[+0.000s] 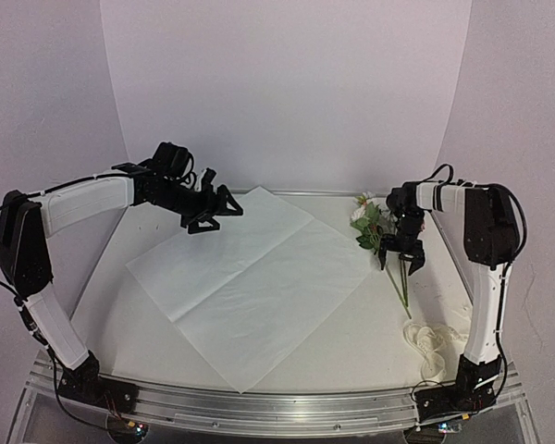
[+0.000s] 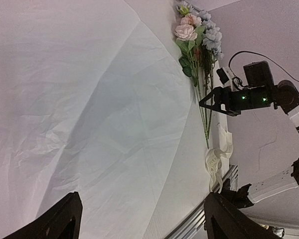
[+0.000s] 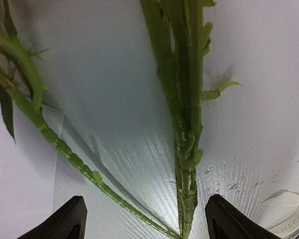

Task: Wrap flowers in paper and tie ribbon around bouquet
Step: Pick up the fake flower from the corner of the board, then pass from the right arm to the left, then place the fake flower on the flattened wrapping paper, then pick up the fake flower from the corner of the board.

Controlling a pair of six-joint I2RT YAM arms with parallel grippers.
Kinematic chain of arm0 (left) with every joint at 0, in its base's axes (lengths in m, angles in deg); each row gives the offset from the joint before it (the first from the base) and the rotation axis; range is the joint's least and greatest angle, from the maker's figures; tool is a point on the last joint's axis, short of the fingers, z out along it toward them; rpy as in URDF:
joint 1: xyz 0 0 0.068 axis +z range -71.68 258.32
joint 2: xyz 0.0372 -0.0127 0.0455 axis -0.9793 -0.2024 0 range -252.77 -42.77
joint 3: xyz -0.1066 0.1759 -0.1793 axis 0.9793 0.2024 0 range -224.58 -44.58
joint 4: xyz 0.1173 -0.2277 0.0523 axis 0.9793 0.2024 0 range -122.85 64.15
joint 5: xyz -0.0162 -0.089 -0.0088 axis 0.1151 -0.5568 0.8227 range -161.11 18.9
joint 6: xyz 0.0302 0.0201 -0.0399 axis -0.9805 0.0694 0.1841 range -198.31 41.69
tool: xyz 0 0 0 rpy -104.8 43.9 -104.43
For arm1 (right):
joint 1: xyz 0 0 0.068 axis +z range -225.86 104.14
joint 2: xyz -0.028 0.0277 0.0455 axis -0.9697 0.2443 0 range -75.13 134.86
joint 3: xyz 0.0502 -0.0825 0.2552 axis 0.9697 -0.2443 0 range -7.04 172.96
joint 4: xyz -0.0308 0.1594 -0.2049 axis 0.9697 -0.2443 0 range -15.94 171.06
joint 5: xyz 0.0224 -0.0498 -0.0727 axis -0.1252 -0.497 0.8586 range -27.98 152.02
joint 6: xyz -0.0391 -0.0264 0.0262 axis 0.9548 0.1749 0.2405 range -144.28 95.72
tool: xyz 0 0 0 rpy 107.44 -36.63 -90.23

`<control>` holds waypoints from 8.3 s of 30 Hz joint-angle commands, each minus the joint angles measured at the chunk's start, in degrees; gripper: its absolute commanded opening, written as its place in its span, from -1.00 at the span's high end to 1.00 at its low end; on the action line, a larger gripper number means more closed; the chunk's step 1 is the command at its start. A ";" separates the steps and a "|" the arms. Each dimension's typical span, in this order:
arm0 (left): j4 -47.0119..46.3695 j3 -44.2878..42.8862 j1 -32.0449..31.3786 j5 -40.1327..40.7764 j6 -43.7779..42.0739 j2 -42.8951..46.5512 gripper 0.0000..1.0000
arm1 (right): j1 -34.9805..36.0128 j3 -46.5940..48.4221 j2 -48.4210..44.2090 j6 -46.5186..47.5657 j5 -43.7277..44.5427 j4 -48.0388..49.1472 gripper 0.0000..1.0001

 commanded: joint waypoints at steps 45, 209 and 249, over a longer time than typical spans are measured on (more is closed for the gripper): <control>-10.93 4.91 0.82 -5.11 7.95 -0.62 -0.75 | 1.77 -1.77 -16.18 7.09 -7.01 -2.99 1.00; -8.72 -13.31 4.34 4.74 -0.91 -17.77 -0.99 | 8.12 -1.08 -7.82 -15.22 21.07 3.05 -0.65; -9.39 -3.21 4.50 -0.69 1.22 -5.02 -0.91 | -4.61 6.39 3.43 -15.07 -2.60 5.63 1.00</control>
